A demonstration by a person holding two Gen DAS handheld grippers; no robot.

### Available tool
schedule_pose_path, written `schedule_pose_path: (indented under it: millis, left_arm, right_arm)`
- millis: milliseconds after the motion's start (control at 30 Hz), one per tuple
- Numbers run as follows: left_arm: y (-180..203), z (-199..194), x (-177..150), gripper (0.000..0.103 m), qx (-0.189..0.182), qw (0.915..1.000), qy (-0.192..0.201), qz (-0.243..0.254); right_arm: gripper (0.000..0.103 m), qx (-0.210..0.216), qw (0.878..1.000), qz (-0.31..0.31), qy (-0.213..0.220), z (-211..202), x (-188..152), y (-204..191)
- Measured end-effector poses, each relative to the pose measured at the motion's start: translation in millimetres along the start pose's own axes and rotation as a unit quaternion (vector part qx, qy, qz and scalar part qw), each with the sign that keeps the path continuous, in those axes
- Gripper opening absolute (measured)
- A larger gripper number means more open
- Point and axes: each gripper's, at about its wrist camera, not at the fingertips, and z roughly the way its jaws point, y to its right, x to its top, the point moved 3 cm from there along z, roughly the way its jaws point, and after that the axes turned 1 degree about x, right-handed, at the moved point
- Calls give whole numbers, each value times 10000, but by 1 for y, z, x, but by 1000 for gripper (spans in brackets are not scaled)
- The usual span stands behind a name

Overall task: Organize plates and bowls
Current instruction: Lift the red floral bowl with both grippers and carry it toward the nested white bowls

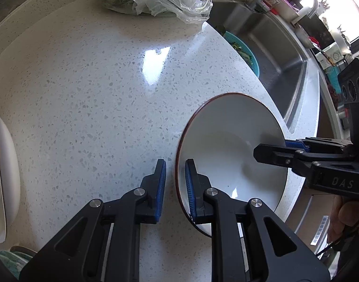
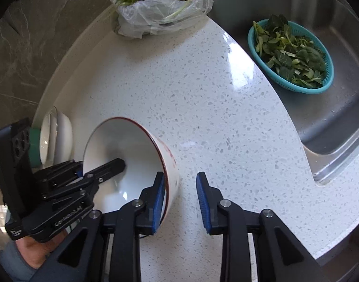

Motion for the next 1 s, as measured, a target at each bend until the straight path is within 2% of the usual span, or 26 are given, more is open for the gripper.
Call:
schedule_pose_path:
  millis: [133, 200, 267, 367, 433, 1000]
  left_arm:
    - [-2, 2, -5, 33, 82, 10000, -22, -30]
    - [-4, 4, -6, 33, 42, 10000, -29, -28]
    - [-3, 4, -5, 30, -23, 10000, -3, 20]
    - [2, 7, -5, 14, -99, 9998, -38, 183]
    - [8, 7, -6, 14, 9, 9996, -19, 294]
    - [9, 6, 5, 13, -54, 9996, -122, 269]
  right_arm:
    - [32, -103, 9999, -92, -67, 4, -11, -6]
    - [29, -93, 9999, -115, -42, 6, -10, -7]
    - [20, -119, 9997, -207, -10, 7, -10, -10]
    - [18, -225, 9990, -380, -1, 8, -12, -16]
    - [17, -309, 9985, -459, 8, 8, -12, -18]
    - [11, -574, 9964, -585, 237, -5, -7, -27]
